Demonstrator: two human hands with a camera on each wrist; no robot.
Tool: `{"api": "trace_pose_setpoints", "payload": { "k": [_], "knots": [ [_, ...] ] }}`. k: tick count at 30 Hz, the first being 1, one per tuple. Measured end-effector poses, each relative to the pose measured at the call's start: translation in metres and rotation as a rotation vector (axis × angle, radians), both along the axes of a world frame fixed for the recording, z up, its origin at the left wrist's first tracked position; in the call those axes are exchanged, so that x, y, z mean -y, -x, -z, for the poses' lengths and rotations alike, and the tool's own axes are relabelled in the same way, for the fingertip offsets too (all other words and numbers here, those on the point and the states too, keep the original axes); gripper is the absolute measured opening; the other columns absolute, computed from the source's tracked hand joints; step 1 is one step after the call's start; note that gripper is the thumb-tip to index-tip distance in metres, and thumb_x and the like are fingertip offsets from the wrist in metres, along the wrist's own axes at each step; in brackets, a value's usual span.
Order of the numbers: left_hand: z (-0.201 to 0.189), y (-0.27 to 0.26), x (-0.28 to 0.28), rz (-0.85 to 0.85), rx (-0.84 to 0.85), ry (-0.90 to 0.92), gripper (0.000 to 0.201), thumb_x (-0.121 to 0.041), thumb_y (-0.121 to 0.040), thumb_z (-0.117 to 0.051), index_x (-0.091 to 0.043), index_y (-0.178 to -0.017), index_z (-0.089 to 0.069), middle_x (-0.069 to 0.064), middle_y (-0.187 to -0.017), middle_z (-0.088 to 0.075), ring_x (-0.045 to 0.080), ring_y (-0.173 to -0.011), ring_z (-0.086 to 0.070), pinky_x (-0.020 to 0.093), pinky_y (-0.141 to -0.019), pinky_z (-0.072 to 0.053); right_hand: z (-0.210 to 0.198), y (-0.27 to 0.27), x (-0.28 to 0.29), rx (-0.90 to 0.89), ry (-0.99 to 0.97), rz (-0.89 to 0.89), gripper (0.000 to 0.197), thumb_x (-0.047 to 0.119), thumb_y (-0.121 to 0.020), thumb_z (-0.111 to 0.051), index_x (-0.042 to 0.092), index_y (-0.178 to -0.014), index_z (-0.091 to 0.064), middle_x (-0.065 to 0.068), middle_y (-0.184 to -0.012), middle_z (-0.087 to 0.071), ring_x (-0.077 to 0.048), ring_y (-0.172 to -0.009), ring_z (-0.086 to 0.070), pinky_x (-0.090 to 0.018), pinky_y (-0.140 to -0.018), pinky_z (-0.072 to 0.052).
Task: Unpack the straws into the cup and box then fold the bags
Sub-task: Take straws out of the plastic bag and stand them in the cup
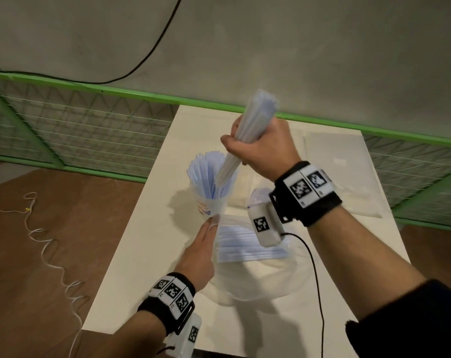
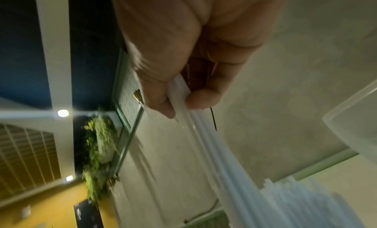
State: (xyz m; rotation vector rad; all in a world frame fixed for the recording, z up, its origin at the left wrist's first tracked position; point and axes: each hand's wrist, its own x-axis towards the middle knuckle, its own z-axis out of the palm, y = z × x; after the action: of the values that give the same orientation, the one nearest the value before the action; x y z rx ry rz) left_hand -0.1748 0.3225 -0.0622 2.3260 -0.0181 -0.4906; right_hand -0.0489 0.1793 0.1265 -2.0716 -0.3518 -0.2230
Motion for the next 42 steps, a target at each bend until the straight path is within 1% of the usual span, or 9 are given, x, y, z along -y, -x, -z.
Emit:
{"api": "trace_pose_setpoints", "payload": {
  "k": [3,7,10,16,19,27,31,34,42],
  "knots": [
    [-0.001,0.000,-0.001,0.009,0.021,0.006,0.108,0.021,-0.075,-0.041,-0.038,-0.157,-0.005,-0.029,-0.161,0.004,0.025,-0.118,-0.061,0.039,-0.091,-0.054,0.017,-0.020,-0.016,-0.042,0.100,-0.026,0.025,0.031,-0.075,-0.078,0.009,-0.072,-0.068,-0.006,-0.066,-0.068,-0.016,-0.059,-0.067,-0.036,-0.059,-0.059],
    [-0.004,0.001,-0.003,0.011,0.052,0.036,0.104,0.022,-0.076,-0.040,-0.033,-0.158,-0.009,-0.028,-0.162,0.002,0.018,-0.134,-0.048,0.034,-0.100,-0.050,0.047,-0.029,-0.021,-0.093,0.246,-0.080,0.030,0.041,-0.076,-0.078,0.016,-0.087,-0.067,0.003,-0.086,-0.069,-0.003,-0.071,-0.059,-0.007,-0.059,-0.042],
    [-0.004,0.001,-0.006,0.004,0.043,0.022,0.102,0.021,-0.077,-0.040,-0.032,-0.158,-0.008,-0.028,-0.162,0.004,0.018,-0.130,-0.051,0.033,-0.097,-0.051,0.057,-0.024,-0.020,0.029,0.210,-0.068,0.040,0.034,-0.081,-0.076,0.018,-0.114,-0.061,0.003,-0.111,-0.062,-0.002,-0.088,-0.053,-0.002,-0.072,-0.035],
    [-0.007,0.000,-0.005,-0.025,0.015,-0.007,0.101,0.018,-0.082,-0.042,-0.034,-0.158,0.000,-0.027,-0.162,0.010,0.021,-0.128,-0.054,0.030,-0.100,-0.048,0.093,-0.008,-0.023,0.127,0.636,-0.229,0.071,0.054,-0.095,-0.037,0.014,-0.153,-0.025,-0.004,-0.159,-0.026,-0.020,-0.147,-0.020,-0.038,-0.118,-0.020],
    [-0.008,0.001,-0.005,-0.032,0.022,-0.018,0.100,0.015,-0.083,-0.043,-0.034,-0.158,0.001,-0.025,-0.163,0.009,0.022,-0.127,-0.055,0.023,-0.096,-0.046,0.112,0.000,-0.024,0.139,0.833,-0.269,0.078,0.062,-0.093,-0.022,0.015,-0.155,-0.017,0.000,-0.163,-0.015,-0.017,-0.151,-0.006,-0.044,-0.119,-0.014],
    [-0.013,0.001,-0.007,-0.020,0.020,-0.027,0.099,0.016,-0.082,-0.043,-0.029,-0.160,-0.001,-0.020,-0.164,0.007,0.018,-0.138,-0.045,0.028,-0.103,-0.046,0.104,-0.013,-0.045,0.218,0.697,-0.206,0.094,0.071,-0.085,-0.044,0.030,-0.156,0.001,0.013,-0.163,0.000,-0.020,-0.151,-0.004,-0.052,-0.113,-0.014],
    [-0.013,0.000,-0.008,-0.018,0.009,-0.037,0.100,0.017,-0.082,-0.041,-0.030,-0.159,0.002,-0.024,-0.163,0.008,0.018,-0.129,-0.053,0.028,-0.094,-0.050,0.104,-0.018,-0.054,0.241,0.903,-0.227,0.066,0.073,-0.088,-0.036,0.038,-0.144,-0.038,0.021,-0.151,-0.037,-0.016,-0.146,-0.023,-0.060,-0.104,-0.016],
    [-0.012,0.000,-0.009,-0.024,0.011,-0.026,0.100,0.018,-0.082,-0.041,-0.031,-0.159,-0.001,-0.025,-0.162,0.007,0.019,-0.124,-0.057,0.023,-0.090,-0.049,0.111,-0.018,-0.052,0.306,0.891,-0.179,0.054,0.069,-0.090,-0.038,0.037,-0.131,-0.054,0.021,-0.149,-0.040,-0.015,-0.142,-0.030,-0.059,-0.099,-0.020],
    [-0.008,-0.002,-0.012,0.000,0.019,0.023,0.105,0.020,-0.078,-0.041,-0.034,-0.159,-0.001,-0.030,-0.161,0.011,0.016,-0.136,-0.047,0.031,-0.103,-0.047,0.100,-0.033,-0.059,0.228,0.881,-0.138,0.065,0.058,-0.094,-0.045,0.052,-0.148,-0.010,0.021,-0.161,-0.008,-0.020,-0.147,-0.017,-0.062,-0.099,-0.024]
  ]
}}
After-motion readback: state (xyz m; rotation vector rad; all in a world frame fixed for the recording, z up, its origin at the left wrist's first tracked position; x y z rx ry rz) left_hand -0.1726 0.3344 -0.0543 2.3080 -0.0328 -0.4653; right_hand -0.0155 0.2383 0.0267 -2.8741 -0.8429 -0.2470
